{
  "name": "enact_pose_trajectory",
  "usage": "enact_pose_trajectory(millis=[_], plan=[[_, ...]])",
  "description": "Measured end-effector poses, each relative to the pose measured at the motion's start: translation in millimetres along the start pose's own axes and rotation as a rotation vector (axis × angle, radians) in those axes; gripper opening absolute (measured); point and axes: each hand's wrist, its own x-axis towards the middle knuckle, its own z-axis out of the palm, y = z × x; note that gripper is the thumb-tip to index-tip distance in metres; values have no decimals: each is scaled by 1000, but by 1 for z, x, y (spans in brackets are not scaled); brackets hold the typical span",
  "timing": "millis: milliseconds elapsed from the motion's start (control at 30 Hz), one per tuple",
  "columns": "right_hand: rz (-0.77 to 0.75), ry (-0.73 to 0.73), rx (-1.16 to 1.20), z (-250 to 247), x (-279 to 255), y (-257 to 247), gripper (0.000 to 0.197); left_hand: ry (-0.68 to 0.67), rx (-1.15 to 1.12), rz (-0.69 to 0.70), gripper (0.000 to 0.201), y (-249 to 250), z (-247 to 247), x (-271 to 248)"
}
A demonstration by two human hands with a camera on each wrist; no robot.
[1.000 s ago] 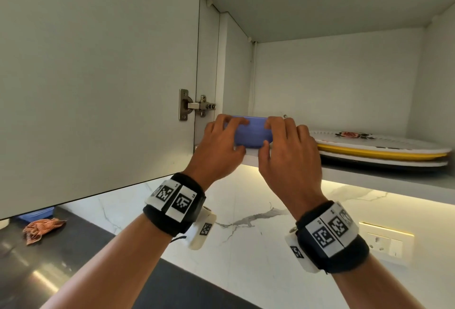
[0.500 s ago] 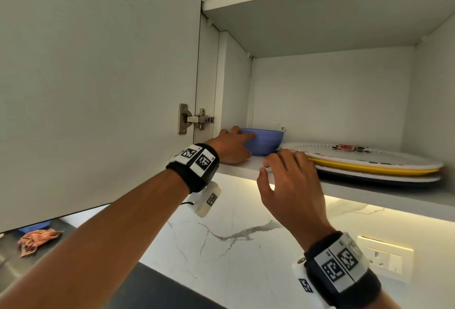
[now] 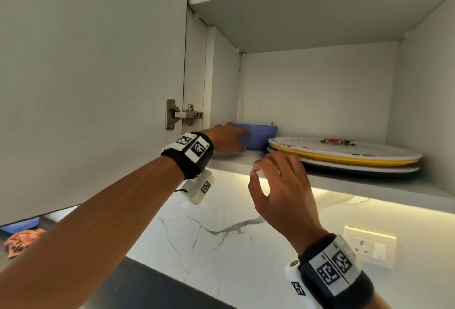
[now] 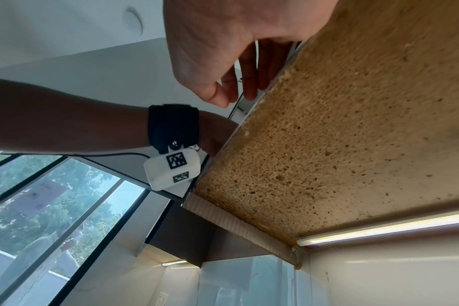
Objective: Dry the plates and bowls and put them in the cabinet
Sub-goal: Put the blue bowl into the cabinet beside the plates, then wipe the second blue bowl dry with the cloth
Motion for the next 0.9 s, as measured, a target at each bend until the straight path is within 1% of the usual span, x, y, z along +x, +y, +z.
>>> enact_pose_trajectory(millis=[100,200,267,333,367,400,433,467,500,600,633,667,733,800,833,900], plan=[[-8,55,79,-17,-21,-5,11,123,-79,64,53,-2,-1,-25],[25,6,145,-33,-51,-8,10,314,-228,160,40,-3,1,-68],[91,-86,177,-38,-76,-9,11,475,-335,225,32,-4,19,-98],[201,-201,207,-48,-110,-14,10,585,-435,175,33,-3,45,-137],[244,-281,225,-48,-119,-11,10,620,-463,137,36,-3,51,-151],[321,-404,253,-52,-154,-16,9,595,-510,118,38,-1,79,-168],[346,-488,272,-53,-169,-16,9,613,-547,157,39,-1,92,-180],[379,-610,305,-56,-195,-20,9,585,-597,184,35,-2,115,-189],[416,-736,346,-58,-222,-24,11,520,-671,164,27,-1,141,-197],[408,-1131,438,-70,-299,-45,30,272,-749,24,3,3,226,-220],[401,-1237,441,-75,-320,-55,34,189,-741,-19,4,3,253,-229],[396,-1307,429,-80,-339,-64,37,112,-740,-57,8,1,278,-238],[392,-1400,374,-88,-373,-81,44,-23,-745,-111,14,-3,326,-254],[419,-1464,324,-92,-396,-93,46,-179,-746,-171,18,-5,365,-267],[425,-1474,306,-94,-407,-98,44,-264,-745,-208,19,-6,382,-274],[462,-1431,283,-97,-424,-105,34,-410,-736,-250,15,-5,412,-286]])
